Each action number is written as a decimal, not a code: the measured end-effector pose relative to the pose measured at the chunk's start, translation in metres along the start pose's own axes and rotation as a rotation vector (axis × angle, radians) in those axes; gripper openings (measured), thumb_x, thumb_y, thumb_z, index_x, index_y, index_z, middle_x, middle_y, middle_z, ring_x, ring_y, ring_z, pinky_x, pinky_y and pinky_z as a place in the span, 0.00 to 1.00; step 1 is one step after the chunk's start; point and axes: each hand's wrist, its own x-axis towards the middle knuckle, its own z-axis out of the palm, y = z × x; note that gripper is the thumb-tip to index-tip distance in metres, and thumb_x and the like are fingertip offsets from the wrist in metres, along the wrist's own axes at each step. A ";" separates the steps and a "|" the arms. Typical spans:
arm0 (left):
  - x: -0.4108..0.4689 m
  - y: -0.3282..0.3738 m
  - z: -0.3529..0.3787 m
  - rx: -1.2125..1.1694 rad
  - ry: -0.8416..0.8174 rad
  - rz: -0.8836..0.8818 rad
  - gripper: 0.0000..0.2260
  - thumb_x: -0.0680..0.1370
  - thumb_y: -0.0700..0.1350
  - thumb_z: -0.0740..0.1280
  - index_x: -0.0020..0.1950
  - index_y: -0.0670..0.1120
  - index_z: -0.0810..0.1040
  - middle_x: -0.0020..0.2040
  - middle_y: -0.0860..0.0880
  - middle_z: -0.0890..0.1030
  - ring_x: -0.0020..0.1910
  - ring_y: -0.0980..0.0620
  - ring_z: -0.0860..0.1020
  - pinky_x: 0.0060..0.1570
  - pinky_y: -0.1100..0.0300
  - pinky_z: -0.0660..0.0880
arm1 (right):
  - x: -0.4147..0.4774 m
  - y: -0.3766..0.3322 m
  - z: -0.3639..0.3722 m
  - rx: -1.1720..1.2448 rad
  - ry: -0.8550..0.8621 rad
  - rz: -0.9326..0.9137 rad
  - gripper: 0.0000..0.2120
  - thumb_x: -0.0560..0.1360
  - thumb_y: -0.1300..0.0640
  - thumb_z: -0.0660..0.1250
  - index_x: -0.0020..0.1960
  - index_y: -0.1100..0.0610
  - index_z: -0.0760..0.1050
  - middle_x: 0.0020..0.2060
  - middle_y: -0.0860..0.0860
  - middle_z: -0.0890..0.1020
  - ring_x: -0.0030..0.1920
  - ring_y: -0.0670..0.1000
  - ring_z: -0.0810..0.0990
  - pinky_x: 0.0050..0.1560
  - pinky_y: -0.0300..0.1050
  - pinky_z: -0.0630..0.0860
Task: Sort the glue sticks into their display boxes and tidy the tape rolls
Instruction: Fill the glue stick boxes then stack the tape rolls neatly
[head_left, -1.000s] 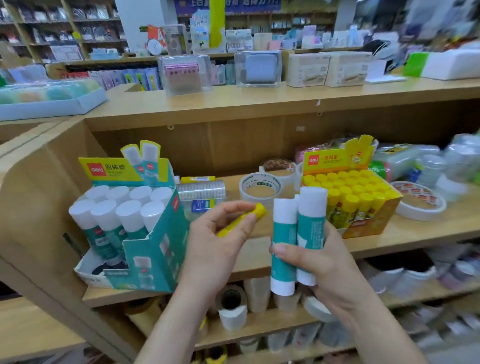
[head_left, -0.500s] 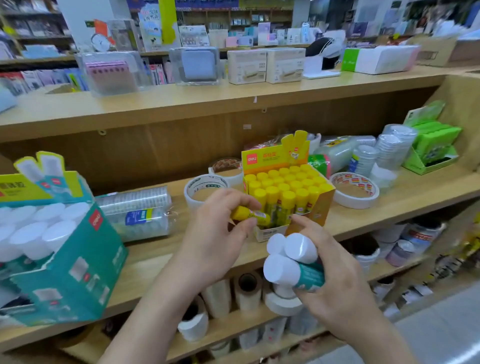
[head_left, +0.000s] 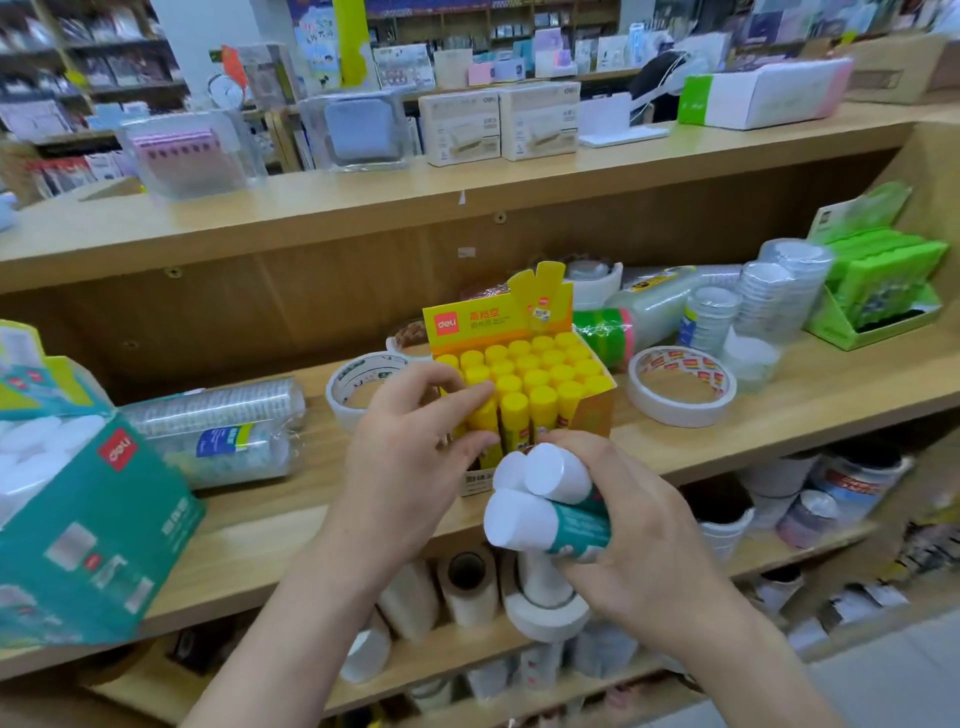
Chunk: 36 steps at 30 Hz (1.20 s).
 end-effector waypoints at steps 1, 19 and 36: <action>0.000 -0.003 0.001 0.050 0.015 0.031 0.16 0.70 0.47 0.72 0.56 0.44 0.84 0.50 0.47 0.78 0.45 0.51 0.72 0.46 0.61 0.70 | 0.001 -0.001 -0.001 0.023 -0.004 0.014 0.30 0.62 0.57 0.72 0.63 0.48 0.68 0.50 0.37 0.72 0.46 0.40 0.72 0.42 0.34 0.70; -0.003 -0.012 0.009 0.184 0.007 0.180 0.15 0.76 0.50 0.66 0.61 0.48 0.81 0.60 0.52 0.80 0.56 0.44 0.72 0.53 0.46 0.73 | 0.010 -0.007 -0.013 0.436 -0.034 0.344 0.27 0.64 0.63 0.78 0.55 0.43 0.71 0.45 0.41 0.79 0.46 0.44 0.80 0.44 0.40 0.79; -0.021 0.004 0.000 0.162 -0.121 -0.044 0.20 0.80 0.55 0.55 0.72 0.56 0.67 0.71 0.57 0.69 0.69 0.52 0.63 0.56 0.53 0.61 | 0.010 -0.005 -0.009 0.983 -0.026 0.538 0.29 0.61 0.58 0.78 0.60 0.54 0.74 0.44 0.50 0.83 0.47 0.50 0.83 0.44 0.41 0.78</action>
